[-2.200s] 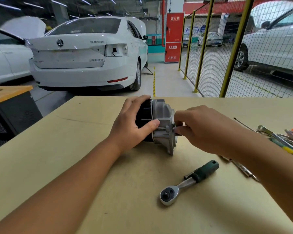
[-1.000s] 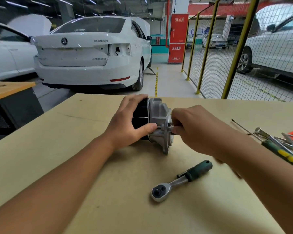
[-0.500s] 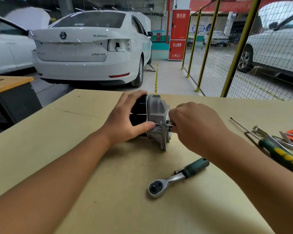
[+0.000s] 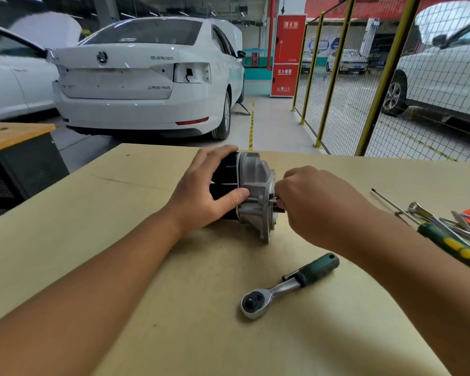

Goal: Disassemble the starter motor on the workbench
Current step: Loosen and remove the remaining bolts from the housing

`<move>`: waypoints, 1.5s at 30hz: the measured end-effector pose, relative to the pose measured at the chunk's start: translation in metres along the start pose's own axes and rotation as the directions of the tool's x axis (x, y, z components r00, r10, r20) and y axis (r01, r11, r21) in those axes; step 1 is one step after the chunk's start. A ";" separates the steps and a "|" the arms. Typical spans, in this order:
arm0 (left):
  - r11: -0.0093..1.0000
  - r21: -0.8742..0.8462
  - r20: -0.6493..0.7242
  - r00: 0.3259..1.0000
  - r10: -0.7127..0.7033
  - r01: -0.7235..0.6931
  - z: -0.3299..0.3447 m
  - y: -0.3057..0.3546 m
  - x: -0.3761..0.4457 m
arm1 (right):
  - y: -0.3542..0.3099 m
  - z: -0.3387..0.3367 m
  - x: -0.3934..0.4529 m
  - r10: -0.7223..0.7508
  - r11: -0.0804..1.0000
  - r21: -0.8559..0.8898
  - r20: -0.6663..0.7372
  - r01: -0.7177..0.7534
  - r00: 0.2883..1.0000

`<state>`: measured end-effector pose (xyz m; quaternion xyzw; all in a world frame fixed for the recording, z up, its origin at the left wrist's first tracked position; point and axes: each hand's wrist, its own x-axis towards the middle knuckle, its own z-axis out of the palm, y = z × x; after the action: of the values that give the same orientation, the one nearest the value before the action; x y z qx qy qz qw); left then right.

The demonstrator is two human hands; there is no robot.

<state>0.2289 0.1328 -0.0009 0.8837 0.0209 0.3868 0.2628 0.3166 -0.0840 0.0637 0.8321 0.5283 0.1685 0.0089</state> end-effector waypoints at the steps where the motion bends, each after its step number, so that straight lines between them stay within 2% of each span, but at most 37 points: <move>1: 1.000 0.001 0.002 1.000 0.002 -0.002 0.000 0.000 0.000 | -0.001 0.000 -0.001 0.012 0.999 -0.038 -0.025 -0.013 1.000; 4: 1.000 0.016 0.021 1.000 0.005 -0.005 -0.002 0.000 -0.001 | 0.000 -0.001 -0.003 0.039 0.991 -0.121 -0.076 -0.048 0.996; 7: 0.999 0.036 0.044 0.999 0.001 -0.003 -0.002 0.000 -0.001 | 0.001 -0.001 -0.005 0.045 0.992 -0.113 -0.080 -0.054 0.996; 15: 0.998 0.055 -0.006 1.000 -0.019 0.020 0.002 0.002 -0.001 | 0.004 -0.007 -0.004 0.024 0.992 0.126 -0.078 -0.014 0.997; 19: 0.998 0.060 0.016 1.000 -0.015 0.014 0.000 0.002 -0.002 | 0.011 -0.005 0.000 0.071 0.972 0.220 0.044 -0.079 0.996; 22: 0.998 0.064 0.024 0.999 -0.022 0.020 0.000 0.002 -0.002 | 0.013 -0.004 0.001 0.056 0.976 0.205 0.065 -0.068 0.996; 28: 0.997 0.066 0.002 1.000 -0.030 0.030 0.002 0.002 -0.002 | 0.009 -0.006 0.000 0.028 0.998 -0.051 -0.038 -0.030 0.999; 30: 0.997 0.072 0.002 1.000 -0.029 0.029 0.002 0.003 -0.002 | 0.009 -0.006 0.000 0.027 0.997 -0.075 -0.035 -0.030 0.999; 40: 0.997 0.076 0.024 0.999 -0.028 0.026 0.000 0.001 -0.003 | 0.008 -0.010 -0.003 0.033 0.999 -0.033 -0.038 -0.034 0.999; 45: 0.995 0.087 0.014 0.999 -0.044 0.043 0.003 0.002 -0.002 | 0.012 -0.007 -0.004 0.013 0.989 0.144 0.069 -0.023 0.998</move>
<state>0.2292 0.1295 -0.0031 0.8966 0.0548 0.3726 0.2329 0.3235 -0.0936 0.0717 0.8406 0.5309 0.1014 -0.0349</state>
